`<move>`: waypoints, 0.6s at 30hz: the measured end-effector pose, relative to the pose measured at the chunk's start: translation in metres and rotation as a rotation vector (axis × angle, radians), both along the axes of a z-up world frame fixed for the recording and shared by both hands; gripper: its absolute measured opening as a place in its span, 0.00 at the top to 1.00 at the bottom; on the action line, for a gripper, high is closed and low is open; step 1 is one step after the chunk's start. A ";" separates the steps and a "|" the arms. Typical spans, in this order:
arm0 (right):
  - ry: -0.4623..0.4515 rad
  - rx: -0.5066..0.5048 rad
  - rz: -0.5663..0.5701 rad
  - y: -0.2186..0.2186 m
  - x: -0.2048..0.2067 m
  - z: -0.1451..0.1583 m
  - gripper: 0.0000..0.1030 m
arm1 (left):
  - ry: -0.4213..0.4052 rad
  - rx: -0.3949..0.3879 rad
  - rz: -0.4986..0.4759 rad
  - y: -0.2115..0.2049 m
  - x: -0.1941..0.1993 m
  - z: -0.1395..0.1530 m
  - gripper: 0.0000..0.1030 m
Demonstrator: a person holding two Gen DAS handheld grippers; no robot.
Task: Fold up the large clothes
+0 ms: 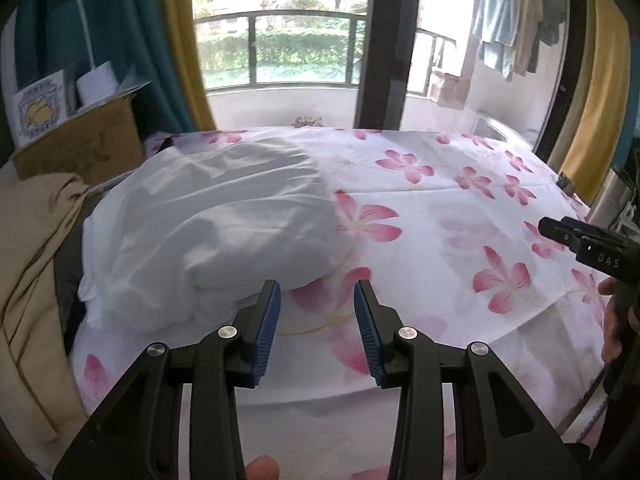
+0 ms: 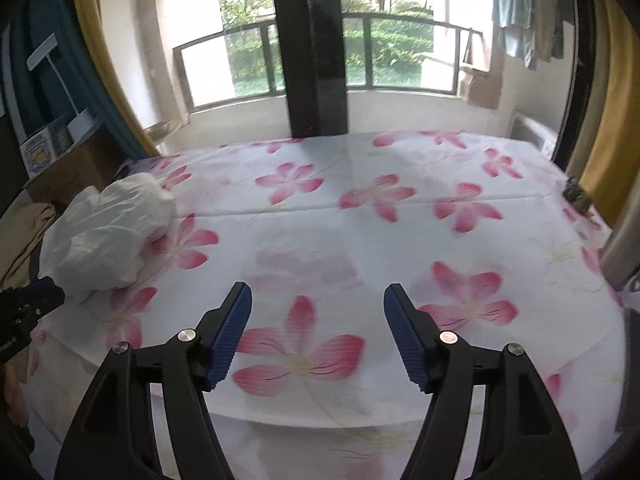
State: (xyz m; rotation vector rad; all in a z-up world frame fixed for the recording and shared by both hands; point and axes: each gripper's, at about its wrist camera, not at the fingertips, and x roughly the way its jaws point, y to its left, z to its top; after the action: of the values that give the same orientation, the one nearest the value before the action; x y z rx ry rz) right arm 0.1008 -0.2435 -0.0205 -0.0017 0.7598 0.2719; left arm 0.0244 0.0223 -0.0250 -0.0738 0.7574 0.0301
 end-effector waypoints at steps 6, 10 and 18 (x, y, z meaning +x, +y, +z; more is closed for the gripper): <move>-0.077 -0.042 -0.033 -0.012 -0.008 0.023 0.29 | -0.048 0.009 -0.037 -0.016 0.009 0.013 0.60; -0.124 -0.057 -0.038 -0.016 -0.012 0.039 0.27 | -0.111 0.010 -0.050 -0.022 0.011 0.029 0.50; -0.221 -0.067 -0.044 -0.017 -0.020 0.071 0.25 | -0.285 0.036 -0.028 -0.024 0.005 0.067 0.50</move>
State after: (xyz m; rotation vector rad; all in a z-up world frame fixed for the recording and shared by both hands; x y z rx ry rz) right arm 0.0804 -0.2606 0.0507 -0.0772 0.5480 0.2002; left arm 0.0291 -0.0021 0.0420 -0.0323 0.4725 0.0065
